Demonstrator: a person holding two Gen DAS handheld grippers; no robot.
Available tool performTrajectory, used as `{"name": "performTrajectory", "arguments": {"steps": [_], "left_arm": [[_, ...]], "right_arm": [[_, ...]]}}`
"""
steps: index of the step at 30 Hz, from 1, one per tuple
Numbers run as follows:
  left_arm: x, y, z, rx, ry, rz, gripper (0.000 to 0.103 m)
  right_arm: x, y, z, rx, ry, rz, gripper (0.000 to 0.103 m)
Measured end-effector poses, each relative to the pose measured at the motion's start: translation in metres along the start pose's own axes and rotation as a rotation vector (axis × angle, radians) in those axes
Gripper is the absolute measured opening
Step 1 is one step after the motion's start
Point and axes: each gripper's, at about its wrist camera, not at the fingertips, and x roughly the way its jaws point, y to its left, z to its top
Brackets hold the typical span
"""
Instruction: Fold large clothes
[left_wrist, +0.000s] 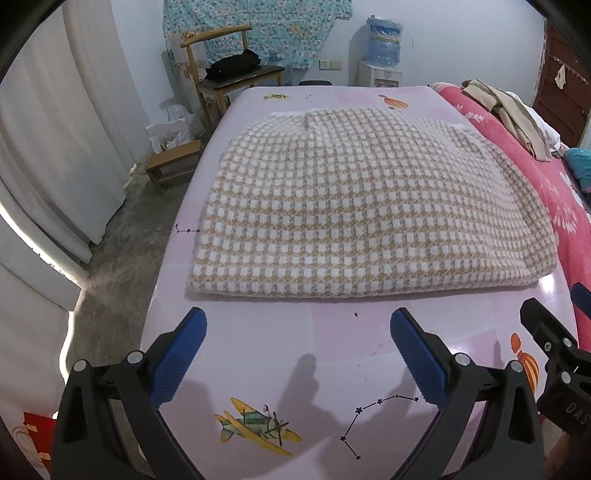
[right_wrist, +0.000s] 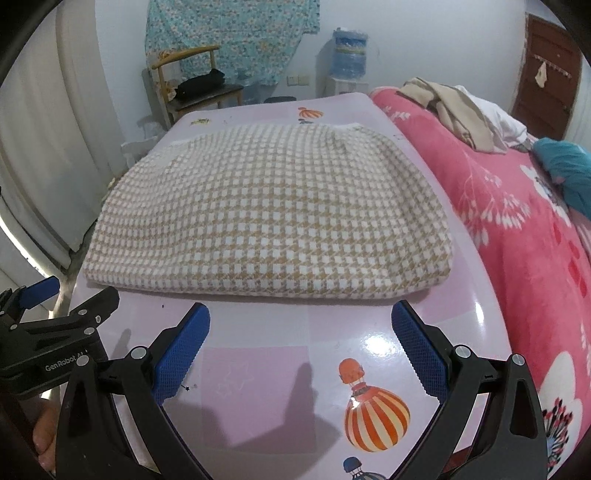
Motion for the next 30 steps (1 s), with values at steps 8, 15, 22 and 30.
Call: {"name": "performTrajectory", "arguments": {"steps": [8,15,22,30], "left_arm": [[0.0005,-0.0013,0.0000,0.001,-0.002,-0.001,0.098],[-0.0001,-0.0024,-0.0003,-0.005,0.000,-0.002,0.098],[-0.0013,-0.0016,-0.0009,-0.016,0.001,-0.001,0.098],[-0.0030,-0.0008,-0.0009,-0.018,-0.006,-0.002,0.098]], "right_arm": [[0.0004,-0.0004,-0.0016,0.007,0.006,-0.004,0.095],[-0.0008,-0.0029,-0.0023,0.013,0.007,-0.005,0.095],[-0.0008,-0.0038,-0.0024,0.017,0.013,-0.001,0.095],[-0.0020,-0.0021,-0.0019,0.018,0.014,-0.003,0.095]]}}
